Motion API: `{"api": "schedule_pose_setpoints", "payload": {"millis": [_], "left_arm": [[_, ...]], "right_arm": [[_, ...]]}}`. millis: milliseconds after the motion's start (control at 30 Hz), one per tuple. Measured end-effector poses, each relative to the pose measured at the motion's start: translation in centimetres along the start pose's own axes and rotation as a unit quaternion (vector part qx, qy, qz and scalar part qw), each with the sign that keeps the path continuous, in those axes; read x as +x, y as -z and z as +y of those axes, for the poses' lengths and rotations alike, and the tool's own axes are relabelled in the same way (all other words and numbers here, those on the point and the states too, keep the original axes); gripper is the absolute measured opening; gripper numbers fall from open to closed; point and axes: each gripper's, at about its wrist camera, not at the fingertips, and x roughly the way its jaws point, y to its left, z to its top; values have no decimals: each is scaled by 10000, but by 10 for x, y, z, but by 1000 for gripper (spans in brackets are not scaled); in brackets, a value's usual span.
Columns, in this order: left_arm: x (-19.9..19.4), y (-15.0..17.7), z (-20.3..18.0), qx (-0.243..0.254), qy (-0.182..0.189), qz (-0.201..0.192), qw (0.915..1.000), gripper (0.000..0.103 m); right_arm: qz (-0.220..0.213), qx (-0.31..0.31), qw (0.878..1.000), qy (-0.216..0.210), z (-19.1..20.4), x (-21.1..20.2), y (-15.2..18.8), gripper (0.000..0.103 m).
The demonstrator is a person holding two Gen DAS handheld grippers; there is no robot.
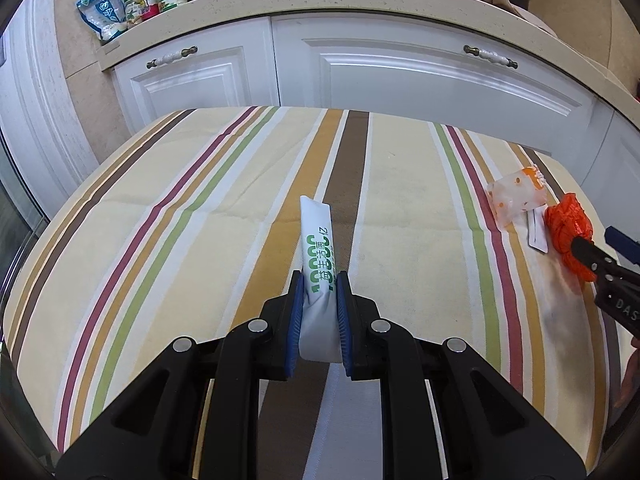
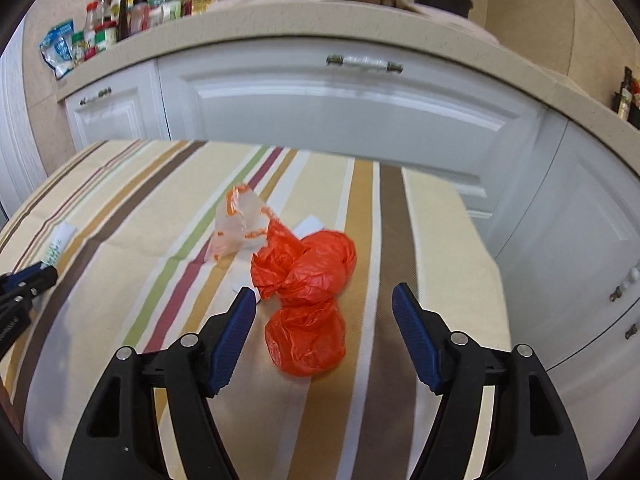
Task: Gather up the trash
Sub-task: 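Grasp the white tube sachet with the left gripper while the right grasps the orange bag, then carry both items over the bin and open both grippers to drop them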
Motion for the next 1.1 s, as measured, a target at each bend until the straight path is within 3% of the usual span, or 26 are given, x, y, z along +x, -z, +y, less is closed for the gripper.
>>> {"api": "schedule_pose_setpoints", "payload": {"millis": [67,133,600,833,1100], "left_arm": [[0,0,0,4,8,-2,10000,16],[1,0,0,6,13,5,10000,16],[-28,4,-33,293,287,-212,9989,16],[-52,12,-88,728,790,-299,9938,16],[-84,28,-176,1431,1513,-396,9773,16]], "right_arm": [[142,45,9999,-81,-2,5,2,36],[199,52,9996,-177,-3,5,5,29],[-434,90,9976,530,-27,-53,25,27],[-547,456,9932,924,-70,-85,49,27],[-516,942,9833,1466,-129,-114,85,27]]}}
